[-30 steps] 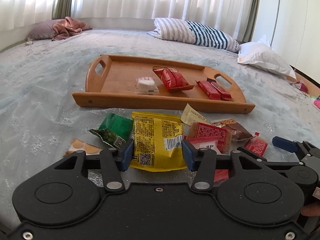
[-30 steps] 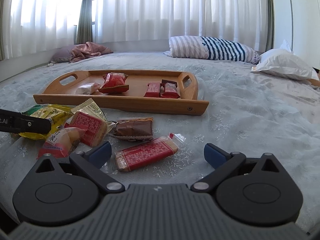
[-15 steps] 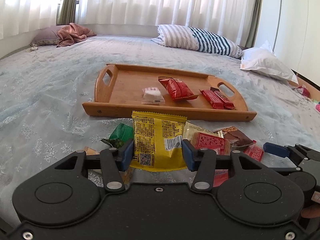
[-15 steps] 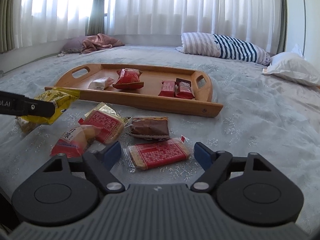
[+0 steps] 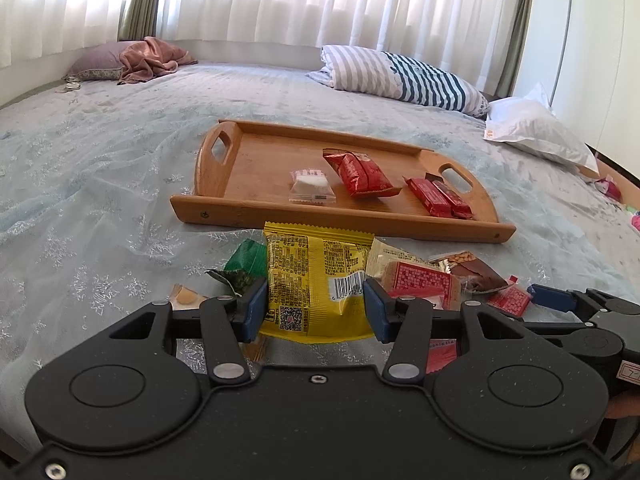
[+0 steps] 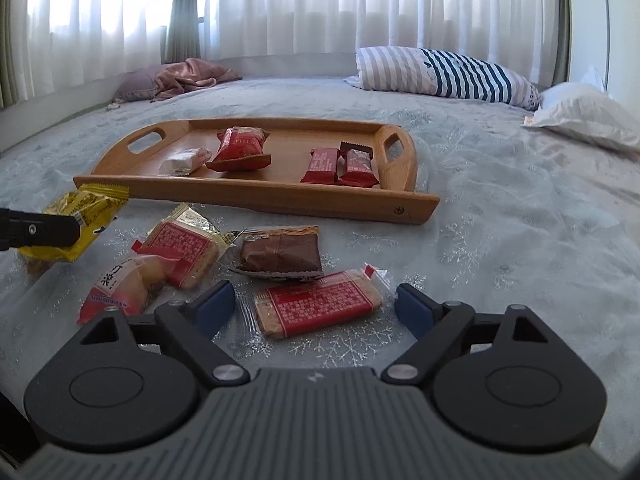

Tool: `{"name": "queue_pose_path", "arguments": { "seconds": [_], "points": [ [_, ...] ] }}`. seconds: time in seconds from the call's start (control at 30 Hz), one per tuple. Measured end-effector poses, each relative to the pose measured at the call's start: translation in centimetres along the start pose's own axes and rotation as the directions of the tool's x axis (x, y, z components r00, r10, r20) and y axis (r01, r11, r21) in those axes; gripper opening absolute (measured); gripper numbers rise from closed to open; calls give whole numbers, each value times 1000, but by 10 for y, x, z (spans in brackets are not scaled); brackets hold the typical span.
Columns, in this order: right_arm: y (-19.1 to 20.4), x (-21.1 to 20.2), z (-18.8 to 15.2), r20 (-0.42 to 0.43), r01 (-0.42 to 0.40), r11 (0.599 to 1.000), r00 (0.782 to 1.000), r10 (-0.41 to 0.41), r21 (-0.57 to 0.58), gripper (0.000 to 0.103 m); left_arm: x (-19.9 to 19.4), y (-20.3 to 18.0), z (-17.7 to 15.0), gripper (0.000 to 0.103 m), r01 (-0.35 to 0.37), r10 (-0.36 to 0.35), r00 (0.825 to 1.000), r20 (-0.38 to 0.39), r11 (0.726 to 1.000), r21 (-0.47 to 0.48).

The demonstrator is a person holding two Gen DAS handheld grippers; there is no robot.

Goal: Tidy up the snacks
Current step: 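Carry the yellow pack onto the tray with the left gripper while the right carries a red wafer pack there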

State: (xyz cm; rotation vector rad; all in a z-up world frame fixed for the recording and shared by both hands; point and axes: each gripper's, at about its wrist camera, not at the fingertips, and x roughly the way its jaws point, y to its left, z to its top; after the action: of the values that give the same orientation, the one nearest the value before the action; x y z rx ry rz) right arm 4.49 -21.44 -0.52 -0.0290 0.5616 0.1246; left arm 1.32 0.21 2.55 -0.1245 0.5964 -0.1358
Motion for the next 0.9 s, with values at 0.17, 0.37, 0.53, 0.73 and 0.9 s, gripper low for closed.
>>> {"name": "queue_pose_path", "arguments": {
  "seconds": [0.17, 0.37, 0.53, 0.73, 0.9],
  "points": [
    [4, -9, -2, 26, 19, 1000, 1000, -18, -18, 69, -1, 1, 1, 48, -5, 5, 1000, 5, 1000, -2],
    [7, -16, -2, 41, 32, 999, 999, -31, -37, 69, -1, 3, 3, 48, -14, 14, 1000, 8, 1000, -5],
    [2, -21, 5, 66, 57, 998, 996, -56, -15, 69, 0, 6, 8, 48, -15, 15, 1000, 15, 1000, -9],
    [-8, -22, 21, 108, 66, 998, 992, -66, 6, 70, 6, 10, 24, 48, -15, 15, 999, 39, 1000, -10],
    [-12, -17, 40, 139, 55, 998, 989, -53, -7, 70, 15, 16, 44, 48, -21, 22, 998, 62, 1000, -15]
  ]
}}
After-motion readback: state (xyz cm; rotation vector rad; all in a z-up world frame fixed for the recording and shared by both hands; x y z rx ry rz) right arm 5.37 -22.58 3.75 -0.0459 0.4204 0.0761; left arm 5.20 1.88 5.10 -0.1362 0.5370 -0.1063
